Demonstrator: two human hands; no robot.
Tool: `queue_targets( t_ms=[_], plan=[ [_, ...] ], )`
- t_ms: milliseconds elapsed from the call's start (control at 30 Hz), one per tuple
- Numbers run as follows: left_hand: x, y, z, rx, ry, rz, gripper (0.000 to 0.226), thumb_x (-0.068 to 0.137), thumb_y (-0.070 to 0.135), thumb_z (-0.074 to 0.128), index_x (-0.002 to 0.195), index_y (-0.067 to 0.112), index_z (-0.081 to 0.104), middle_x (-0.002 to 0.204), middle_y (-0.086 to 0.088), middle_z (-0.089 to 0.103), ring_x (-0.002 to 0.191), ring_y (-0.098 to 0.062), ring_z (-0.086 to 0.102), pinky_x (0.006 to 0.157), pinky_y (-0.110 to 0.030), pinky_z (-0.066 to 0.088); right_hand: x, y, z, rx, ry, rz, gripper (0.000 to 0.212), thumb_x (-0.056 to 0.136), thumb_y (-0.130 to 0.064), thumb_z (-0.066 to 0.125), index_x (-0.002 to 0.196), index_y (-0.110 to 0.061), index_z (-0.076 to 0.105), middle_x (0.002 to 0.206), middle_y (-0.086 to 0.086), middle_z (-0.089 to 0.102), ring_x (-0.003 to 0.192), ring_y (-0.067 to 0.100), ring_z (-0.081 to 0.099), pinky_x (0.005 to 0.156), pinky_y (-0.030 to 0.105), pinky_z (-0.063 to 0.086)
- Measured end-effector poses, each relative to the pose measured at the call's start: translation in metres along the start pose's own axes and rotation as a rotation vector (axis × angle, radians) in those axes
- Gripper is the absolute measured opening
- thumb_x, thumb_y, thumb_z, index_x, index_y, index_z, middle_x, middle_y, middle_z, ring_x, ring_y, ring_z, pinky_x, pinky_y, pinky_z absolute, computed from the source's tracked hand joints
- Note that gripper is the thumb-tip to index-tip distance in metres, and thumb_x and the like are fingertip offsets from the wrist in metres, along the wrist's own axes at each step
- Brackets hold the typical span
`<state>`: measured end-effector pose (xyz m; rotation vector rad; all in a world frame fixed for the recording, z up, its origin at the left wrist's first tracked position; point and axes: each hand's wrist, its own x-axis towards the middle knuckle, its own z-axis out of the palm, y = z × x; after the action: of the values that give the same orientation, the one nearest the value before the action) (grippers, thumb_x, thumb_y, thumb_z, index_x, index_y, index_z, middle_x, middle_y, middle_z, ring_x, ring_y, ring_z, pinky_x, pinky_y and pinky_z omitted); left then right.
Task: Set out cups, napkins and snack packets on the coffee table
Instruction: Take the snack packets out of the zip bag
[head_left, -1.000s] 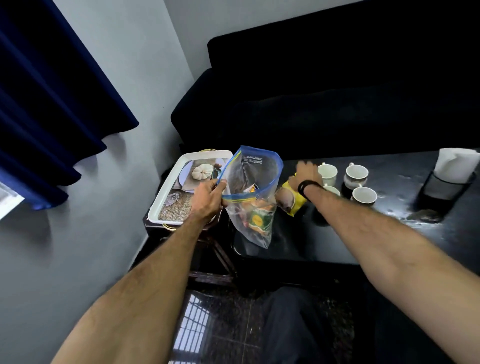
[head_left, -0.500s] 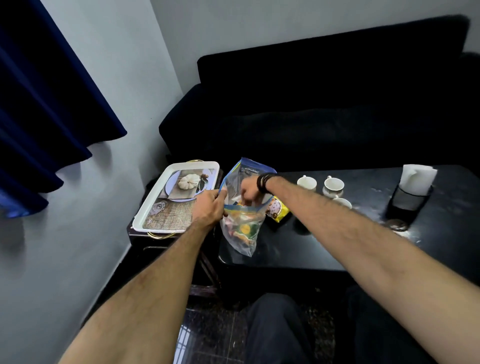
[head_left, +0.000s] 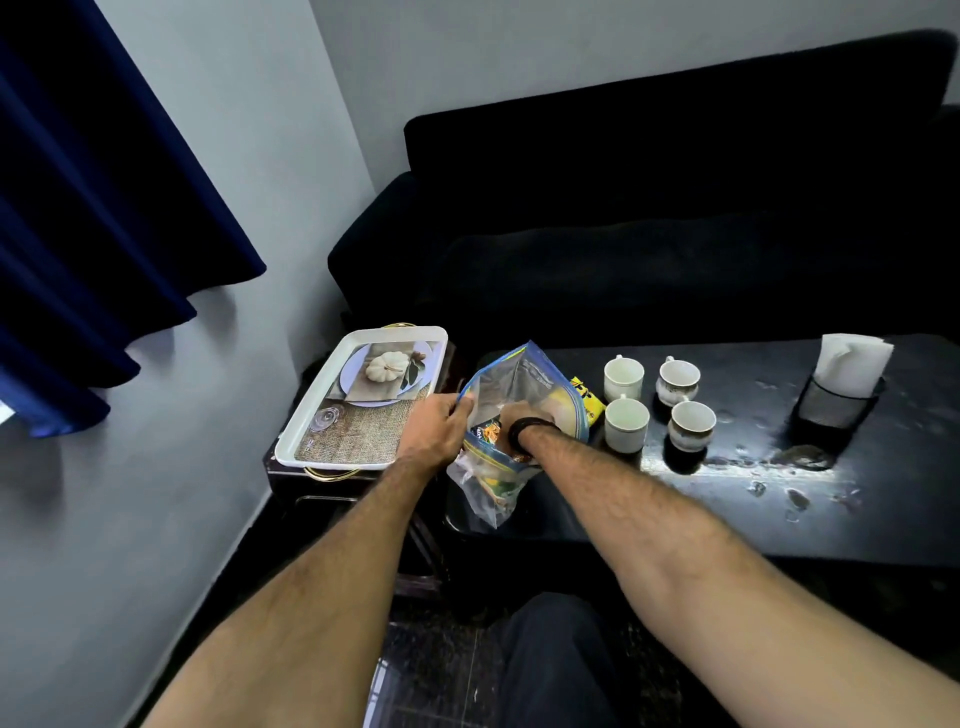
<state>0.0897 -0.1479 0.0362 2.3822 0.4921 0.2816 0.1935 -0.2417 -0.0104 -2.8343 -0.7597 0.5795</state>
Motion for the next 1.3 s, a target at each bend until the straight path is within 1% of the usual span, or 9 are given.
queue_targets(
  t_ms=[300, 533, 667, 767, 867, 1000, 1067, 1167, 1300],
  plan=[
    [0.005, -0.001, -0.006, 0.137, 0.112, -0.159, 0.045, 0.103, 0.035, 0.043, 0.062, 0.018, 0.049, 0.058, 0.004, 0.048, 0.050, -0.009, 0.040, 0.048, -0.023, 0.030, 0.003, -0.014, -0.044, -0.077, 0.244, -0.221, 0.015, 0.084, -0.025, 0.063, 0.093, -0.014, 0.067, 0.102, 0.012, 0.069, 0.085, 0.029, 0.063, 0.068, 0.033, 0.048],
    [0.014, 0.002, -0.016, 0.144, 0.255, -0.316, 0.037, 0.102, 0.028, 0.043, 0.092, 0.001, 0.067, 0.077, -0.010, 0.061, 0.063, -0.022, 0.053, 0.066, -0.029, 0.040, -0.009, 0.003, -0.142, 0.066, 0.386, -0.428, 0.044, 0.074, -0.043, 0.079, 0.103, -0.014, 0.065, 0.106, 0.010, 0.069, 0.097, 0.028, 0.065, 0.075, 0.029, 0.048],
    [0.016, -0.006, -0.021, 0.105, 0.318, -0.381, 0.040, 0.100, 0.029, 0.043, 0.107, -0.003, 0.066, 0.114, -0.026, 0.066, 0.103, -0.040, 0.062, 0.087, -0.041, 0.047, -0.002, 0.036, -0.168, 0.502, 0.561, -0.302, 0.044, 0.076, -0.044, 0.077, 0.108, -0.015, 0.068, 0.102, 0.004, 0.070, 0.093, 0.018, 0.064, 0.076, 0.025, 0.048],
    [0.018, -0.020, -0.022, 0.060, 0.354, -0.405, 0.039, 0.099, 0.029, 0.044, 0.105, -0.003, 0.066, 0.110, -0.027, 0.066, 0.098, -0.040, 0.061, 0.084, -0.041, 0.047, 0.017, 0.062, -0.157, 0.896, 0.602, -0.110, 0.035, 0.079, -0.043, 0.076, 0.099, -0.015, 0.070, 0.096, 0.005, 0.072, 0.068, 0.009, 0.064, 0.052, 0.021, 0.052],
    [0.020, -0.035, -0.018, -0.030, 0.378, -0.323, 0.028, 0.099, 0.025, 0.048, 0.083, 0.005, 0.060, 0.083, -0.017, 0.063, 0.075, -0.029, 0.050, 0.069, -0.033, 0.035, 0.039, 0.079, -0.125, 1.075, 0.555, 0.121, 0.038, 0.077, -0.042, 0.078, 0.100, -0.013, 0.071, 0.097, 0.009, 0.073, 0.055, 0.008, 0.064, 0.041, 0.020, 0.052],
    [0.024, -0.050, -0.010, -0.135, 0.396, -0.230, 0.022, 0.096, 0.018, 0.053, 0.085, 0.002, 0.063, 0.058, 0.003, 0.050, 0.055, -0.016, 0.043, 0.055, -0.029, 0.035, 0.067, 0.089, -0.070, 1.097, 0.439, 0.355, 0.038, 0.078, -0.037, 0.078, 0.103, -0.009, 0.072, 0.101, 0.011, 0.073, 0.059, 0.014, 0.066, 0.049, 0.024, 0.056],
    [0.028, -0.053, -0.005, -0.186, 0.385, -0.197, 0.021, 0.096, 0.015, 0.055, 0.096, 0.001, 0.070, 0.056, 0.010, 0.048, 0.050, -0.006, 0.039, 0.044, -0.013, 0.035, 0.082, 0.087, -0.044, 1.056, 0.379, 0.395, 0.039, 0.079, -0.036, 0.077, 0.105, -0.008, 0.072, 0.106, 0.013, 0.073, 0.079, 0.022, 0.071, 0.070, 0.032, 0.060],
    [0.034, -0.053, 0.001, -0.247, 0.338, -0.161, 0.019, 0.096, 0.012, 0.057, 0.098, 0.001, 0.072, 0.058, 0.010, 0.049, 0.050, -0.003, 0.037, 0.042, -0.007, 0.036, 0.099, 0.078, -0.024, 0.962, 0.345, 0.385, 0.042, 0.081, -0.037, 0.074, 0.111, -0.006, 0.072, 0.116, 0.016, 0.069, 0.110, 0.030, 0.065, 0.096, 0.038, 0.052],
    [0.038, -0.054, 0.006, -0.294, 0.285, -0.116, 0.015, 0.093, 0.014, 0.059, 0.082, 0.015, 0.070, 0.061, 0.003, 0.052, 0.054, -0.007, 0.041, 0.048, -0.012, 0.034, 0.113, 0.069, -0.014, 0.803, 0.289, 0.326, 0.044, 0.089, -0.026, 0.067, 0.126, -0.004, 0.061, 0.131, 0.020, 0.059, 0.123, 0.035, 0.056, 0.098, 0.037, 0.046]
  ],
)
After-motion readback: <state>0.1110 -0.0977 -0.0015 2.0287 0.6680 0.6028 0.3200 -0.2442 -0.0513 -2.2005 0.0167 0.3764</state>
